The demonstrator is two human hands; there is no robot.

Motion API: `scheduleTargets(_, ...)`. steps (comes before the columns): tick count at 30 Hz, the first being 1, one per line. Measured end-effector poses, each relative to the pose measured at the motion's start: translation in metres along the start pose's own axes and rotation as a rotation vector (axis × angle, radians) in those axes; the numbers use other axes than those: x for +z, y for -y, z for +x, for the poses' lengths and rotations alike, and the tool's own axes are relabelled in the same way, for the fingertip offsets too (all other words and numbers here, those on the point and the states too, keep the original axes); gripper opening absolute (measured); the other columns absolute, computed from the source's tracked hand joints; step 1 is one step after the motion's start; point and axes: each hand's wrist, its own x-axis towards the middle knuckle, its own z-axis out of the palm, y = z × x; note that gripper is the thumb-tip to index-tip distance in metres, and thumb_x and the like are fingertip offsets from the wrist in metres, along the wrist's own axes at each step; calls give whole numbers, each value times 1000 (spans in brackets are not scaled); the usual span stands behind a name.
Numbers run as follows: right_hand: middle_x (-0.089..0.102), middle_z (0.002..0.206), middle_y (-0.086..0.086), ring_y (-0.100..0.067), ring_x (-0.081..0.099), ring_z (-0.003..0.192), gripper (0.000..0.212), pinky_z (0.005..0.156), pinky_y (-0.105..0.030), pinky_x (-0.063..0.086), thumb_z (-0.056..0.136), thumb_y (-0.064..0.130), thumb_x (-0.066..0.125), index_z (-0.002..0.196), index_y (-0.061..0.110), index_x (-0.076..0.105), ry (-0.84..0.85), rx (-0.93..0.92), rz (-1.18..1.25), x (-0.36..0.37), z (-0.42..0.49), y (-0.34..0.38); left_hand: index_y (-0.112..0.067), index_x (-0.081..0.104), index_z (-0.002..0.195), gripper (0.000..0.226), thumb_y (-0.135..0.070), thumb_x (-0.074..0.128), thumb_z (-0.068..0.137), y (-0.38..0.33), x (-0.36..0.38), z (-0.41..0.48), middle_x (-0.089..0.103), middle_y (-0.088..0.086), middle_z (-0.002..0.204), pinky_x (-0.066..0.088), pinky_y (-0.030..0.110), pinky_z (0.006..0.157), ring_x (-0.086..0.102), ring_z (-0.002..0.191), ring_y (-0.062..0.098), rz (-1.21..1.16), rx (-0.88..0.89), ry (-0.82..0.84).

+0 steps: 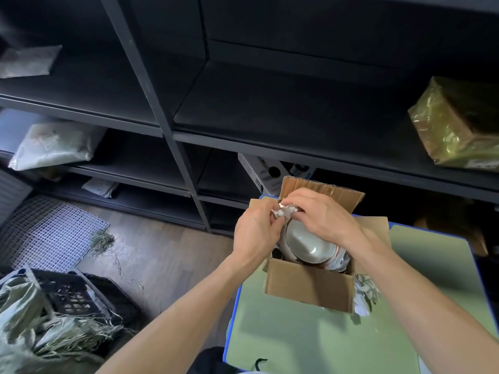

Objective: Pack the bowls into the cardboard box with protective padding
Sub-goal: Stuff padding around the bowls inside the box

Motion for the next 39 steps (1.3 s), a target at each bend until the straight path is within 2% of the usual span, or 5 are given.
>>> scheduleTargets(8, 49, 124, 10, -16, 59, 100, 25, 83, -32, 51, 99, 23, 58, 124, 22, 64, 12, -34, -103, -2, 4, -1, -24, 69, 94, 12, -33, 62, 93, -4, 7, 0, 57, -7, 91, 51, 32, 61, 54, 72, 11, 83, 35, -44)
scheduleTargets(13, 46, 120, 5, -21, 59, 86, 28, 70, -38, 52, 100, 14, 54, 125, 22, 63, -9, -74, -161, 4, 9, 1, -23, 68, 98, 15, -34, 59, 94, 3, 15, 2, 57, -6, 101, 35, 22, 63, 48, 82, 10, 159, 34, -65)
scheduleTargets(29, 67, 100, 7, -17, 56, 96, 12, 71, -38, 53, 93, 19, 60, 103, 24, 63, -208, 11, -145, 27, 5, -1, -22, 62, 101, 8, -27, 60, 94, 5, 13, 4, 55, -6, 93, 46, 29, 65, 53, 79, 15, 131, 75, -39)
scheduleTargets(35, 69, 101, 12, -15, 54, 99, 15, 67, -37, 54, 93, 14, 61, 100, 21, 72, -318, 17, -124, 30, -5, -6, -20, 61, 89, 3, -18, 62, 89, 3, 11, 6, 49, -8, 84, 30, 23, 55, 48, 71, 14, 123, 75, -36)
scheduleTargets(39, 69, 101, 14, -14, 49, 99, 22, 69, -38, 54, 97, 22, 52, 102, 23, 72, -206, 2, -178, 35, -8, -5, -19, 61, 87, 6, -14, 59, 87, 5, 13, 6, 44, -9, 82, 23, 17, 52, 43, 69, 13, 125, 82, -22)
